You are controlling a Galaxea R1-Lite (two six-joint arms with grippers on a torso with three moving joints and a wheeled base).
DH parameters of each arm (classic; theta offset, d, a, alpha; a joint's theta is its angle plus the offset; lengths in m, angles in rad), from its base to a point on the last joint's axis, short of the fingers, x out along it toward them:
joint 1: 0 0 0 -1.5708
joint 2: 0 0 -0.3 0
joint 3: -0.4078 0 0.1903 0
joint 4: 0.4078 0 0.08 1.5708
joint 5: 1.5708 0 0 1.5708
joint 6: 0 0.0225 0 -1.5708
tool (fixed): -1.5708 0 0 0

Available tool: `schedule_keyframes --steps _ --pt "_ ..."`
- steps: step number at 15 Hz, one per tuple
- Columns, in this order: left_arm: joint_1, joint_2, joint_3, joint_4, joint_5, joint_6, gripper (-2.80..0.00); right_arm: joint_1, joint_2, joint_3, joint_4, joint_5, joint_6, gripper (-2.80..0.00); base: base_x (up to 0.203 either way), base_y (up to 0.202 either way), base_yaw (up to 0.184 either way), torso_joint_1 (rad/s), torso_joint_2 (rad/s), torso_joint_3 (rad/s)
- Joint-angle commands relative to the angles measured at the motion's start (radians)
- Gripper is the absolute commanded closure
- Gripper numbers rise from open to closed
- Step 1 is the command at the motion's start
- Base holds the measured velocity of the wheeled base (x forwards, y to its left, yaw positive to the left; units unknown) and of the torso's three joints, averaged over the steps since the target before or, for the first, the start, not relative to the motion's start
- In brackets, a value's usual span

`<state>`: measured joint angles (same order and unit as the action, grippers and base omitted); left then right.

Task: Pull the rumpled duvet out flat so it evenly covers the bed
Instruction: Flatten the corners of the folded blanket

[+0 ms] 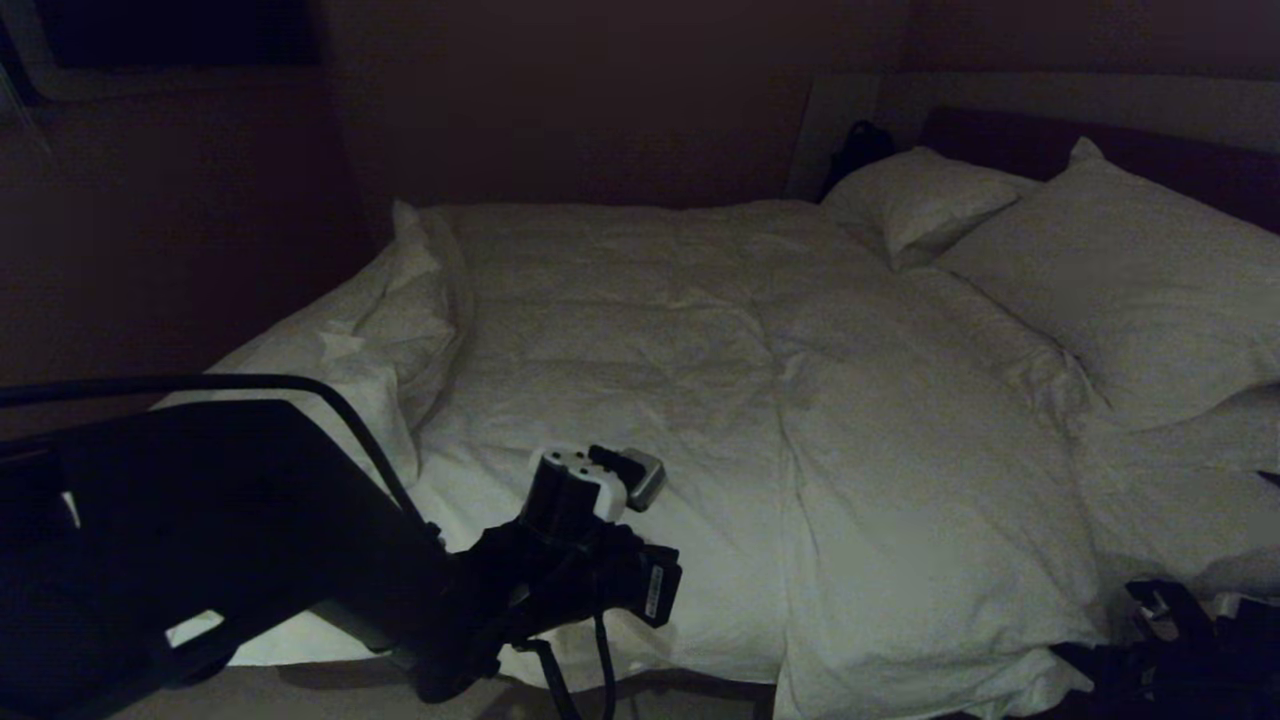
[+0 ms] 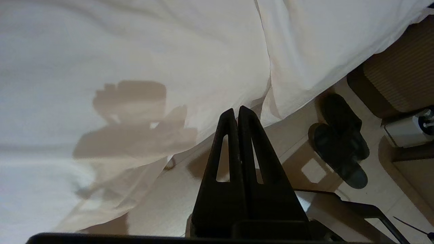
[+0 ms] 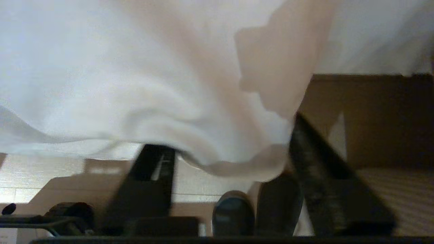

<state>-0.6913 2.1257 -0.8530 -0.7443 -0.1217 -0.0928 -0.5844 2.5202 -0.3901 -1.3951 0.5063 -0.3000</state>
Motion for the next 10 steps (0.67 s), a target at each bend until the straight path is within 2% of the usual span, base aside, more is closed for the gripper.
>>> schedule_keyframes --steps 1,6,10 --pt "0.001 -0.001 0.000 -0.004 0.008 -0.001 0.00 0.023 0.007 -0.018 -0.008 -0.002 -0.002 0.00 0.000 0.000 0.000 0.000 0.00 0.000" --pt "-0.001 0.002 -0.003 -0.016 0.013 -0.002 0.00 0.035 -0.010 -0.052 0.060 -0.007 -0.002 0.00 0.000 0.000 0.000 0.000 0.00 0.000" --pt "-0.007 0.013 -0.003 -0.056 0.017 -0.015 0.00 0.037 -0.037 -0.032 0.061 -0.002 0.000 0.00 0.000 0.000 0.000 0.000 0.00 0.000"
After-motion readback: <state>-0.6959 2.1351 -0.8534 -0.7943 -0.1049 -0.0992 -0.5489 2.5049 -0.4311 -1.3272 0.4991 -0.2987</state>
